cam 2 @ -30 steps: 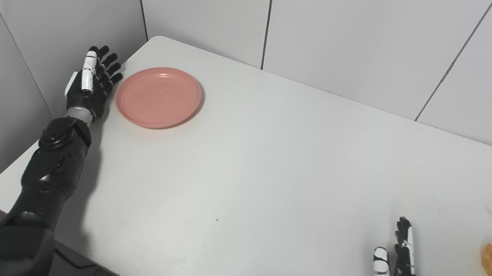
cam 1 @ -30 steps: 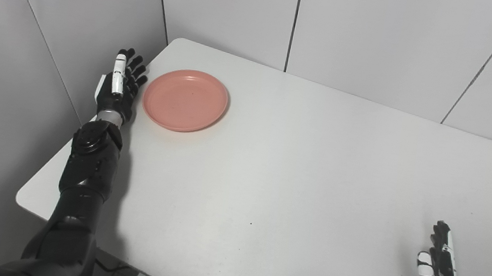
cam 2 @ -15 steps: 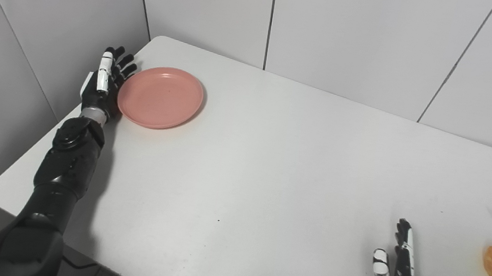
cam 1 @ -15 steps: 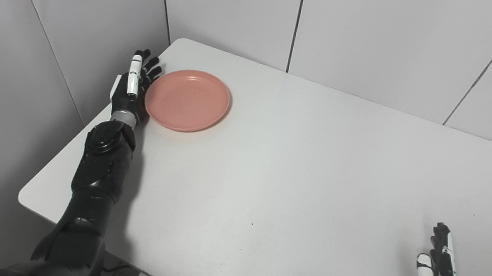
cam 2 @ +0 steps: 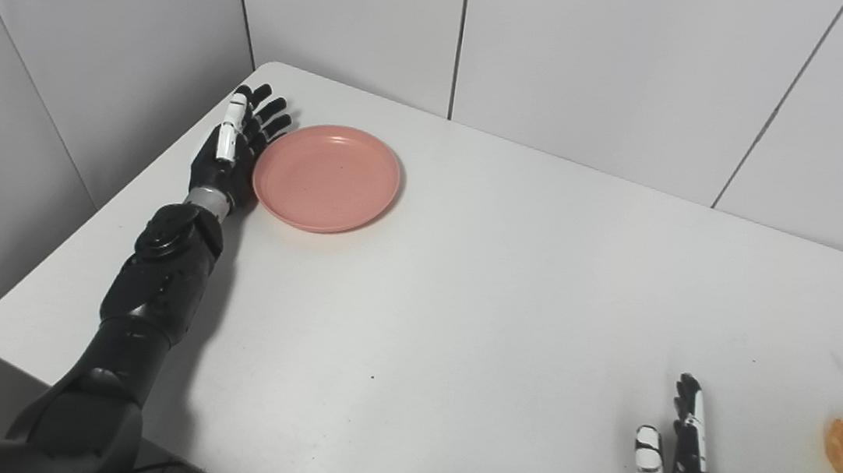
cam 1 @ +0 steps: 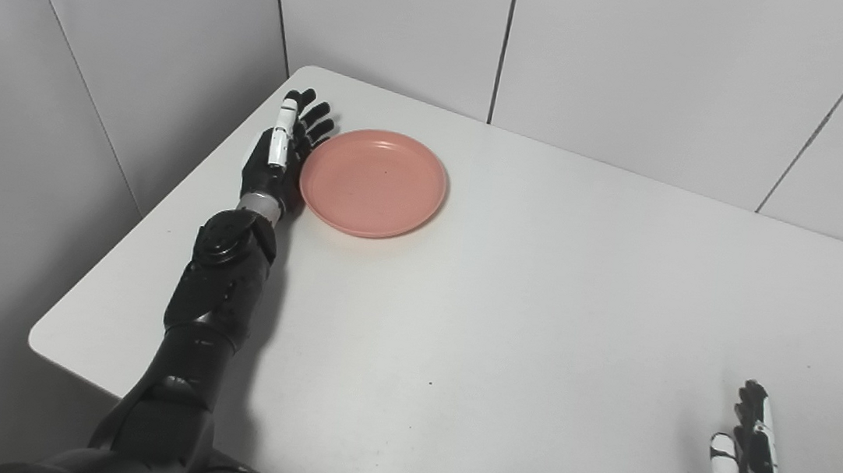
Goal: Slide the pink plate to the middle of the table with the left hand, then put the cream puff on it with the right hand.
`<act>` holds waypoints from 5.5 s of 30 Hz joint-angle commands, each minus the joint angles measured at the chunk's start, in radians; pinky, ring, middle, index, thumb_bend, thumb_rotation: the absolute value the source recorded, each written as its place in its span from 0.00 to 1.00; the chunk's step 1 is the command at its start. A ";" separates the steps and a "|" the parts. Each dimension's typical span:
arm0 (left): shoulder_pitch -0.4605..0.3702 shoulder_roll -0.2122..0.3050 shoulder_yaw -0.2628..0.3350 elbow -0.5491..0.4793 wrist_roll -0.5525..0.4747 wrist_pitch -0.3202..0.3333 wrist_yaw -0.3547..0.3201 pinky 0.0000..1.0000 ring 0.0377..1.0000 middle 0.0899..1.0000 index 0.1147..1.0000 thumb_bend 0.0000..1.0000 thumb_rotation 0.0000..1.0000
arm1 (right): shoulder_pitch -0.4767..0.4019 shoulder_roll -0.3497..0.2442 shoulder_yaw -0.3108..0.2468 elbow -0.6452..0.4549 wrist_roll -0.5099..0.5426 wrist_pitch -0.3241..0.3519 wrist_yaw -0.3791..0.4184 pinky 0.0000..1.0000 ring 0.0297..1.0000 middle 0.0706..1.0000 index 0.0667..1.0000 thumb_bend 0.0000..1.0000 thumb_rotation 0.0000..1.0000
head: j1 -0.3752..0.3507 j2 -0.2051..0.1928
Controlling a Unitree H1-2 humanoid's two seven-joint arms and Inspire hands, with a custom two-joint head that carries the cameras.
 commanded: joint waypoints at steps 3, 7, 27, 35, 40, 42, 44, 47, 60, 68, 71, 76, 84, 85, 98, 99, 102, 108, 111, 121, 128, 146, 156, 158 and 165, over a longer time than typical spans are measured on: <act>-0.001 -0.031 -0.023 0.013 -0.001 0.041 -0.016 0.94 0.92 0.91 0.90 0.38 1.00 | -0.005 0.009 0.004 -0.012 0.000 -0.018 -0.002 1.00 1.00 1.00 1.00 0.15 1.00 | -0.005 0.003; 0.000 -0.051 -0.025 0.008 -0.009 0.045 -0.019 0.89 0.89 0.90 0.89 0.38 1.00 | -0.005 0.011 0.004 -0.009 -0.003 -0.021 -0.004 1.00 1.00 1.00 1.00 0.16 1.00 | -0.008 0.006; 0.001 -0.157 -0.093 -0.029 0.012 0.066 -0.028 0.88 0.88 0.88 0.87 0.40 1.00 | -0.003 0.027 0.015 -0.005 -0.038 -0.038 -0.025 1.00 1.00 1.00 1.00 0.20 1.00 | -0.087 0.036; 0.031 -0.202 -0.148 -0.085 0.027 0.087 -0.046 0.88 0.88 0.88 0.88 0.42 1.00 | -0.002 0.037 0.021 -0.021 -0.057 -0.016 -0.023 0.98 0.99 1.00 1.00 0.21 1.00 | -0.126 0.054; 0.055 -0.230 -0.182 -0.134 0.029 0.112 -0.054 0.87 0.88 0.88 0.88 0.42 1.00 | -0.002 0.046 0.024 -0.028 -0.066 -0.012 -0.022 0.97 0.99 1.00 1.00 0.22 1.00 | -0.151 0.067; 0.065 -0.245 -0.194 -0.157 0.028 0.127 -0.057 0.87 0.88 0.88 0.88 0.41 1.00 | -0.002 0.051 0.025 -0.033 -0.066 -0.006 -0.020 0.98 0.99 1.00 1.00 0.22 1.00 | -0.160 0.072; 0.075 -0.258 -0.206 -0.178 0.027 0.139 -0.064 0.88 0.89 0.89 0.89 0.41 1.00 | -0.003 0.056 0.026 -0.036 -0.068 0.000 -0.021 0.98 0.99 1.00 1.00 0.22 1.00 | -0.171 0.077; 0.092 -0.277 -0.229 -0.211 0.028 0.157 -0.072 0.88 0.89 0.89 0.89 0.40 1.00 | -0.005 0.067 0.025 -0.036 -0.070 0.001 -0.025 0.97 0.99 1.00 1.00 0.22 1.00 | -0.193 0.086; 0.172 -0.320 -0.301 -0.326 0.040 0.215 -0.106 0.88 0.89 0.88 0.87 0.40 1.00 | -0.015 0.100 0.025 -0.051 -0.109 0.039 -0.033 0.96 0.99 1.00 1.00 0.29 1.00 | -0.307 0.130; 0.232 -0.329 -0.336 -0.442 0.040 0.270 -0.100 0.89 0.91 0.90 0.89 0.40 1.00 | -0.027 0.124 0.020 -0.052 -0.111 0.055 -0.042 0.97 1.00 1.00 1.00 0.30 1.00 | -0.371 0.146; 0.253 -0.333 -0.341 -0.479 0.036 0.290 -0.097 0.89 0.91 0.90 0.90 0.41 1.00 | -0.032 0.132 0.015 -0.053 -0.110 0.068 -0.046 0.97 0.99 1.00 1.00 0.31 1.00 | -0.386 0.149; 0.276 -0.332 -0.338 -0.503 0.024 0.303 -0.106 0.90 0.91 0.90 0.90 0.41 1.00 | -0.044 0.131 0.015 -0.049 -0.138 0.072 -0.062 0.97 0.99 1.00 1.00 0.33 1.00 | -0.430 0.157; 0.281 -0.328 -0.329 -0.503 0.020 0.295 -0.114 0.91 0.92 0.91 0.91 0.41 1.00 | -0.061 0.129 0.001 -0.036 -0.141 0.073 -0.074 0.98 0.99 1.00 1.00 0.33 1.00 | -0.462 0.160; 0.281 -0.330 -0.329 -0.501 0.020 0.293 -0.114 0.91 0.92 0.91 0.91 0.41 1.00 | -0.062 0.127 0.000 -0.035 -0.140 0.073 -0.074 0.98 0.99 1.00 1.00 0.33 1.00 | -0.472 0.159; 0.268 -0.342 -0.316 -0.445 0.024 0.246 -0.131 0.90 0.91 0.91 0.91 0.41 1.00 | -0.095 0.113 -0.021 -0.051 -0.177 0.054 -0.105 0.97 0.98 0.98 0.99 0.31 1.00 | -0.547 0.135; 0.267 -0.343 -0.316 -0.441 0.025 0.242 -0.132 0.90 0.91 0.91 0.91 0.41 1.00 | -0.097 0.110 -0.022 -0.052 -0.180 0.052 -0.106 0.97 0.98 0.99 0.99 0.31 1.00 | -0.547 0.135; 0.267 -0.347 -0.318 -0.431 0.033 0.224 -0.131 0.90 0.91 0.91 0.91 0.41 1.00 | -0.121 0.081 -0.033 -0.064 -0.202 0.034 -0.112 0.98 0.98 0.98 0.99 0.36 1.00 | -0.564 0.121; 0.266 -0.348 -0.317 -0.408 0.030 0.187 -0.142 0.90 0.92 0.91 0.91 0.41 1.00 | -0.174 0.046 -0.058 -0.093 -0.253 0.051 -0.131 0.95 0.96 0.97 0.96 0.35 1.00 | -0.592 0.104; 0.268 -0.344 -0.321 -0.404 0.044 0.170 -0.141 0.90 0.91 0.91 0.91 0.41 1.00 | -0.201 0.019 -0.078 -0.114 -0.248 0.064 -0.121 0.94 0.96 0.96 0.96 0.36 1.00 | -0.615 0.096; 0.277 -0.330 -0.316 -0.374 0.065 0.107 -0.147 0.90 0.91 0.90 0.88 0.42 1.00 | -0.270 -0.070 -0.138 -0.121 -0.276 0.063 -0.125 0.86 0.92 0.94 0.95 0.43 0.99 | -0.691 0.060; 0.283 -0.320 -0.310 -0.344 0.059 0.078 -0.155 0.91 0.91 0.91 0.89 0.42 1.00 | -0.293 -0.111 -0.158 -0.136 -0.359 0.104 -0.123 0.83 0.90 0.92 0.90 0.50 0.91 | -0.762 0.019; 0.246 -0.261 -0.248 -0.215 -0.020 0.033 -0.261 0.93 0.92 0.92 0.90 0.40 1.00 | -0.346 -0.171 -0.229 -0.130 -0.583 0.298 -0.088 0.64 0.79 0.90 0.92 0.80 0.50 | -0.941 -0.001; 0.236 -0.250 -0.224 -0.216 -0.042 0.065 -0.268 0.93 0.92 0.92 0.90 0.38 1.00 | -0.353 -0.243 -0.216 -0.128 -0.663 0.403 0.001 0.70 0.85 0.91 0.93 0.91 0.59 | -0.984 0.023; 0.234 -0.247 -0.220 -0.222 -0.048 0.076 -0.266 0.93 0.92 0.92 0.90 0.38 1.00 | -0.357 -0.251 -0.220 -0.122 -0.665 0.418 0.020 0.70 0.85 0.91 0.93 0.92 0.61 | -0.989 0.029; 0.229 -0.233 -0.209 -0.224 -0.066 0.096 -0.273 0.94 0.93 0.92 0.91 0.39 1.00 | -0.361 -0.273 -0.207 -0.090 -0.687 0.451 0.046 0.74 0.86 0.90 0.93 0.92 0.62 | -1.012 0.049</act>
